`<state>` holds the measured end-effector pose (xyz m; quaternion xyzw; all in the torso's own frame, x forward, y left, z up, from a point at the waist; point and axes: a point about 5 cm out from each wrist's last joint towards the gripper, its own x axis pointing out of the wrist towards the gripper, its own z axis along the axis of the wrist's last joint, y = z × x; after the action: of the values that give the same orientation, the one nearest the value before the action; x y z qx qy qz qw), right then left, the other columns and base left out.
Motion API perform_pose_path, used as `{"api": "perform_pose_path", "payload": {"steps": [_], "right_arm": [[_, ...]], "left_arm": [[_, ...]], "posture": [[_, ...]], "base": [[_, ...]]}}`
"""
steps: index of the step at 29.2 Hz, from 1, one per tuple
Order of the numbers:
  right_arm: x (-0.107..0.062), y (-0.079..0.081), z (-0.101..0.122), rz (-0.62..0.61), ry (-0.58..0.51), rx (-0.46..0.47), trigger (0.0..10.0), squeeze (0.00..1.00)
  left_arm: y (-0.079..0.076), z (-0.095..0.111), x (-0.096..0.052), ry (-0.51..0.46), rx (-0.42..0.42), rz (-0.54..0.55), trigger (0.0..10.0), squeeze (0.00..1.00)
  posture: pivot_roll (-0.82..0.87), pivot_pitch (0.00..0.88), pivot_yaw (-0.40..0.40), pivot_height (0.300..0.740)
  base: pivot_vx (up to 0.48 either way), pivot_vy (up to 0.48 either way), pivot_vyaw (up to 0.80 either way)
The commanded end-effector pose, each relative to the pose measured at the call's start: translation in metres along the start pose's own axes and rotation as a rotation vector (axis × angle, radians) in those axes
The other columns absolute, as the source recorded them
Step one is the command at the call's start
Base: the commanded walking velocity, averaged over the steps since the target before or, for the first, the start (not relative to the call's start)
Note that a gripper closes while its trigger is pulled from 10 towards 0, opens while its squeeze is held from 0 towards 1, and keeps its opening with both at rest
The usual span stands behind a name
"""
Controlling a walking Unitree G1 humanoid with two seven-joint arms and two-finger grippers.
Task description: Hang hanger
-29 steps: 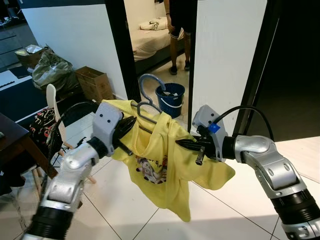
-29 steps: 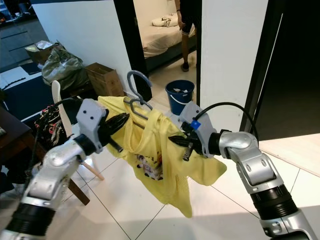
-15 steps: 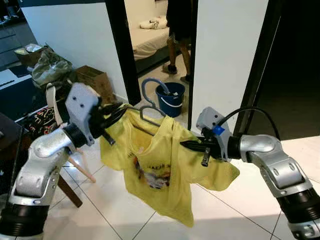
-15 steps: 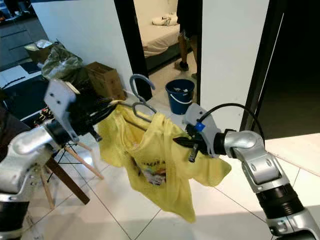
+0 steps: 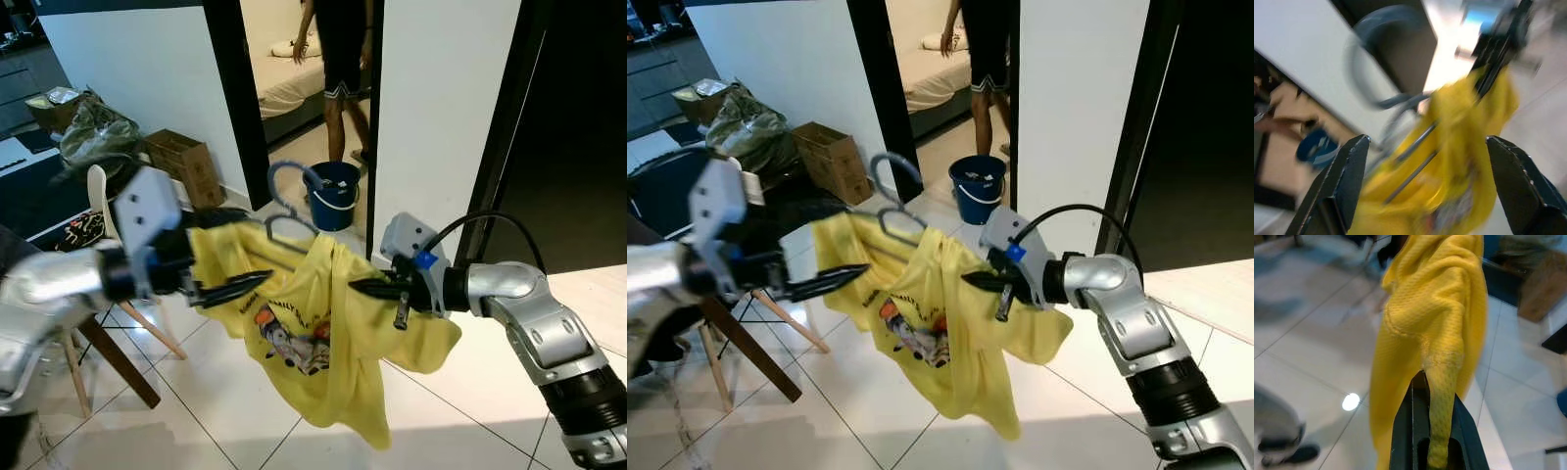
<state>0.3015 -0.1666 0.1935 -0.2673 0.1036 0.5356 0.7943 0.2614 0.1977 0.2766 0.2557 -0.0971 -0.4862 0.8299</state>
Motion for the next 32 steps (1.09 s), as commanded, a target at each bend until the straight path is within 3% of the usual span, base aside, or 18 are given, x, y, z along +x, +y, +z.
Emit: {"api": "perform_pose_path", "payload": {"steps": [1, 2, 5, 6, 7, 10, 11, 13, 16, 22, 32], "right_arm": [[0.001, 0.006, 0.003, 0.06, -0.002, -0.053, 0.0, 0.0], [-0.005, 0.01, -0.004, 0.109, 0.041, -0.074, 0.0, 0.0], [-0.01, 0.013, -0.007, 0.147, 0.061, -0.083, 0.0, 0.0], [-0.017, 0.014, -0.006, 0.182, 0.058, -0.09, 0.0, 0.0], [-0.017, 0.014, -0.006, 0.182, 0.058, -0.09, 0.0, 0.0], [-0.029, 0.015, 0.008, 0.234, 0.014, -0.119, 0.0, 0.0], [-0.029, 0.015, 0.008, 0.234, 0.014, -0.119, 0.0, 0.0], [-0.029, 0.014, 0.013, 0.223, 0.004, -0.142, 0.0, 0.0], [-0.027, 0.017, 0.02, 0.241, -0.042, -0.15, 0.0, 0.0], [-0.027, 0.022, 0.036, 0.291, -0.126, -0.177, 0.0, 0.0], [-0.03, 0.023, 0.041, 0.306, -0.14, -0.188, 0.0, 0.0]], "left_arm": [[0.011, 0.0, -0.013, 0.058, 0.044, 0.025, 10.0, 1.0], [0.021, 0.001, -0.022, 0.1, 0.062, 0.022, 10.0, 1.0], [0.028, 0.003, -0.029, 0.124, 0.067, 0.008, 10.0, 1.0], [0.034, 0.005, -0.035, 0.141, 0.047, -0.038, 10.0, 0.0], [0.034, 0.005, -0.035, 0.141, 0.047, -0.038, 10.0, 0.0], [0.036, 0.003, -0.044, 0.196, -0.035, -0.219, 10.0, 0.0], [0.036, 0.003, -0.044, 0.196, -0.035, -0.219, 10.0, 0.0], [0.028, 0.0, -0.04, 0.19, -0.117, -0.341, 10.0, 0.0], [0.017, -0.007, -0.035, 0.196, -0.147, -0.411, 10.0, 0.0], [0.006, -0.02, -0.023, 0.185, -0.15, -0.465, 10.0, 0.0], [0.006, -0.02, -0.022, 0.183, -0.151, -0.491, 10.0, 0.0]], "posture": [[-0.02, 0.0, 0.111, 0.74], [-0.02, 0.0, 0.111, 0.74], [-0.02, 0.0, 0.112, 0.74], [-0.02, 0.0, 0.12, 0.74], [-0.02, 0.0, 0.12, 0.74], [-0.03, 0.0, 0.132, 0.74], [-0.03, 0.0, 0.132, 0.74], [-0.03, 0.0, 0.136, 0.74], [-0.03, 0.0, 0.138, 0.74], [-0.03, 0.0, 0.134, 0.74], [-0.03, 0.0, 0.127, 0.74]], "base": [[0.0, 0.0, 0.0], [0.0, 0.0, 0.0], [0.0, 0.0, 0.0], [0.0, 0.0, 0.0], [0.0, 0.0, 0.0], [0.0, 0.0, 0.0], [0.0, 0.0, 0.0], [0.0, 0.0, 0.0], [0.0, 0.0, 0.0], [0.0, 0.0, 0.0], [0.0, 0.0, 0.0]]}}
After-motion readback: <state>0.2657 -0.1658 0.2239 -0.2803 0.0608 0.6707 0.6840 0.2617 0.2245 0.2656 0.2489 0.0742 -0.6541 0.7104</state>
